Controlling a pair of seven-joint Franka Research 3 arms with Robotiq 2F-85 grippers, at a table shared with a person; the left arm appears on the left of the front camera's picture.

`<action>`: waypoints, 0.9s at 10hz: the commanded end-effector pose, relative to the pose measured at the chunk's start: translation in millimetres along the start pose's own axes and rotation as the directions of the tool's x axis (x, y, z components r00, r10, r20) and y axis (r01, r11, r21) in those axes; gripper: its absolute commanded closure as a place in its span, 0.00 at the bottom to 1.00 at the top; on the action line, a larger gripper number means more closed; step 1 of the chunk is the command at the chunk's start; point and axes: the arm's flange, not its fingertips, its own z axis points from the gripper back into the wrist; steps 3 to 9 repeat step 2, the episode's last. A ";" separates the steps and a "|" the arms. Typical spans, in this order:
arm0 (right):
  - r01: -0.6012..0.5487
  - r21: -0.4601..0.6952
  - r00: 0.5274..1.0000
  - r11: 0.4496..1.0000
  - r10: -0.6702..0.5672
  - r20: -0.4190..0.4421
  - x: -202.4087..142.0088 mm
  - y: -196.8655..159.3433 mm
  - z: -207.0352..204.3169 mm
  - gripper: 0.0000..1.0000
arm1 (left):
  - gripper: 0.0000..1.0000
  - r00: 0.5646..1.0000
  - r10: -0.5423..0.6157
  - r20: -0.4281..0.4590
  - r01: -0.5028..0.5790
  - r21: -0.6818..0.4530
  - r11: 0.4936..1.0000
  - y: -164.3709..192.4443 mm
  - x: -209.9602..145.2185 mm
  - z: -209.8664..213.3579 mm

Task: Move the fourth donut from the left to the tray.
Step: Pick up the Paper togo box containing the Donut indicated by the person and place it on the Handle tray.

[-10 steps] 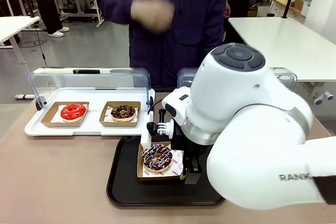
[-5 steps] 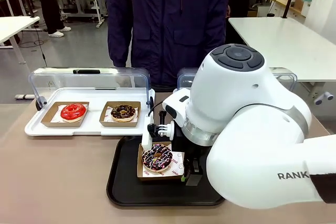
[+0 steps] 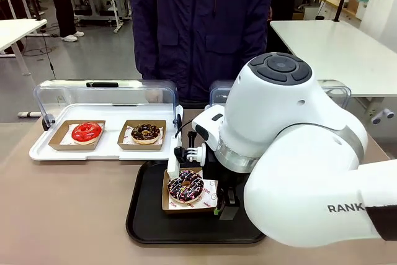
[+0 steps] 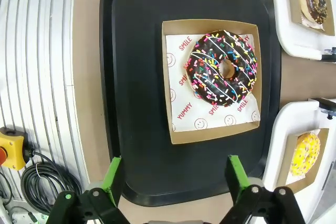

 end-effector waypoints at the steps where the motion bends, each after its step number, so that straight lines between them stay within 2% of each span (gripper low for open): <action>1: 0.009 -0.017 1.000 1.000 -0.009 0.009 2.5 -0.4 -0.5 0.00 | 0.00 1.000 -0.014 0.015 0.014 -0.004 1.000 -0.3 1.5 0.5; 9: 0.009 -0.017 1.000 1.000 -0.009 0.009 2.5 -0.4 -0.5 0.00 | 0.00 1.000 -0.014 0.015 0.014 -0.004 1.000 -0.3 1.5 0.5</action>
